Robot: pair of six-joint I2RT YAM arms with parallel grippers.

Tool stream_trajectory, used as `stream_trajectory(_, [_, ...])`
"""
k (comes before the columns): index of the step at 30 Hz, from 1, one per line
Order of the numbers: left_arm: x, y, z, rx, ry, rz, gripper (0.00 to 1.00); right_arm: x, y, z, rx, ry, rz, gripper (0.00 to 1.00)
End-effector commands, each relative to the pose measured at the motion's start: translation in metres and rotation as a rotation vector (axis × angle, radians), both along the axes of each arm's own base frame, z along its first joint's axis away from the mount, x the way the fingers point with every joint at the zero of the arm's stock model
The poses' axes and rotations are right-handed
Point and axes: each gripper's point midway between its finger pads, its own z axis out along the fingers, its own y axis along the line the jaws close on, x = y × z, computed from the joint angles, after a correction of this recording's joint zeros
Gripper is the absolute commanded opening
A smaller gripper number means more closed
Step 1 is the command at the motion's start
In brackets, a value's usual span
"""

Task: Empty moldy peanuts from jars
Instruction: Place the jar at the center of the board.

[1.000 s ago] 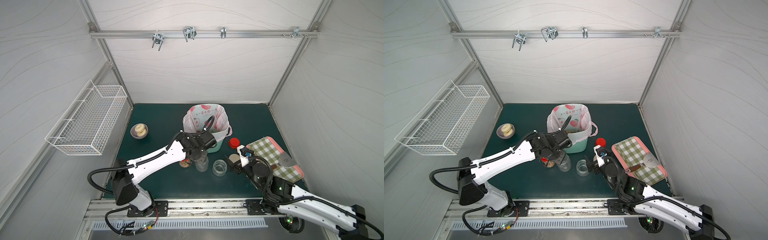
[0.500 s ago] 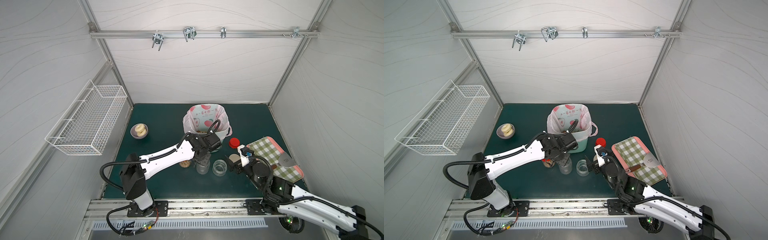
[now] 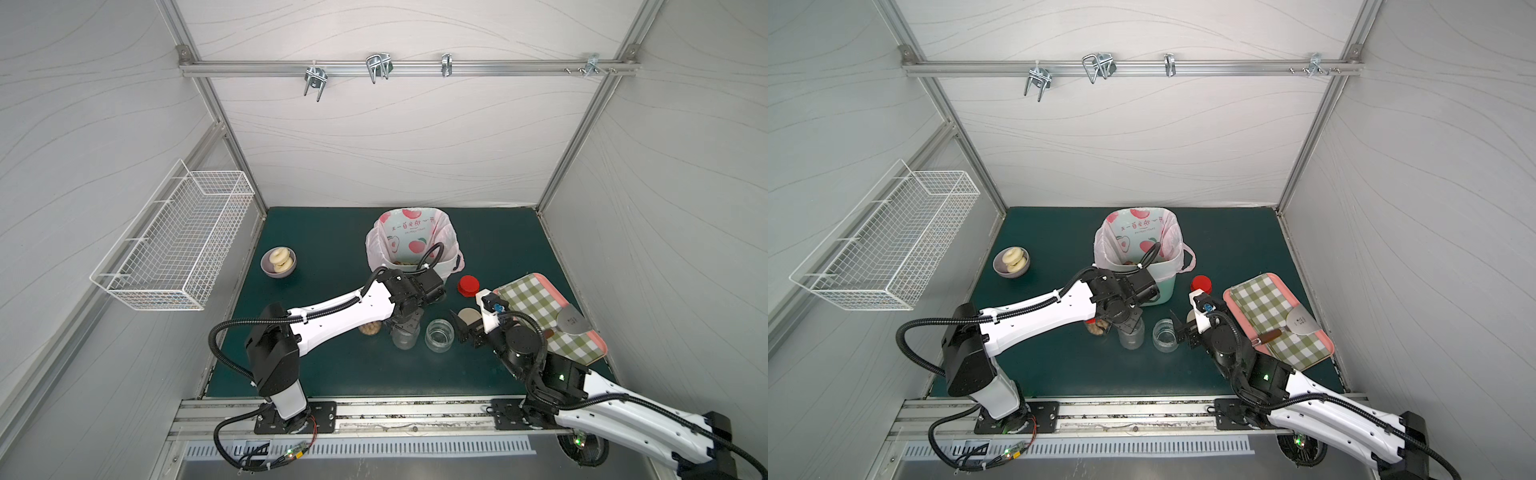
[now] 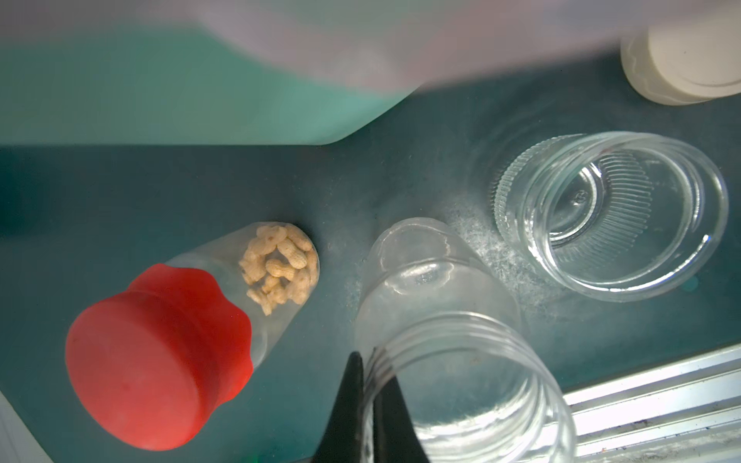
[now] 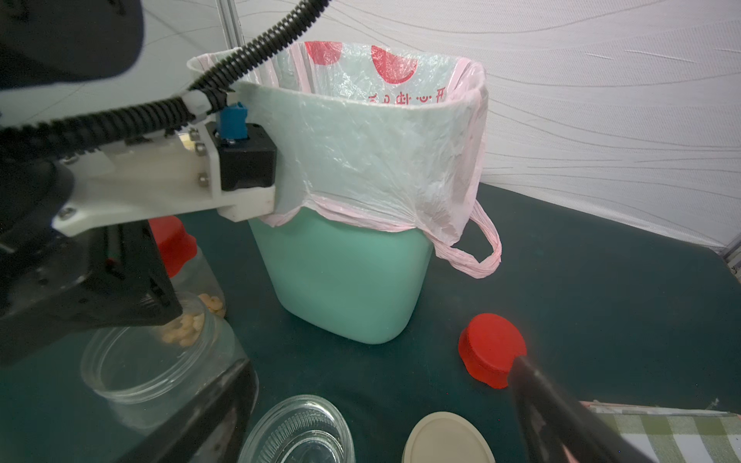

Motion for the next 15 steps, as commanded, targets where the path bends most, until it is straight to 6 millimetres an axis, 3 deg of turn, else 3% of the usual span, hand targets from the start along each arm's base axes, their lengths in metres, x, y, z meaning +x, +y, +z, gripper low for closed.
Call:
stream_trajectory(1, [0.0069, -0.0019, 0.0054, -0.028, -0.039, 0.029, 0.0, 0.0002, -0.001, 0.0042, 0.026, -0.005, -0.003, 0.99])
stream_trajectory(7, [0.005, -0.0005, 0.0003, -0.031, -0.033, 0.032, 0.04, 0.0004, -0.0012, 0.0042, 0.028, -0.004, -0.004, 0.99])
stream_trajectory(15, [0.004, 0.0013, 0.0063, -0.056, -0.05, 0.031, 0.25, 0.0001, -0.0011, 0.004, 0.028, -0.004, -0.003, 0.99])
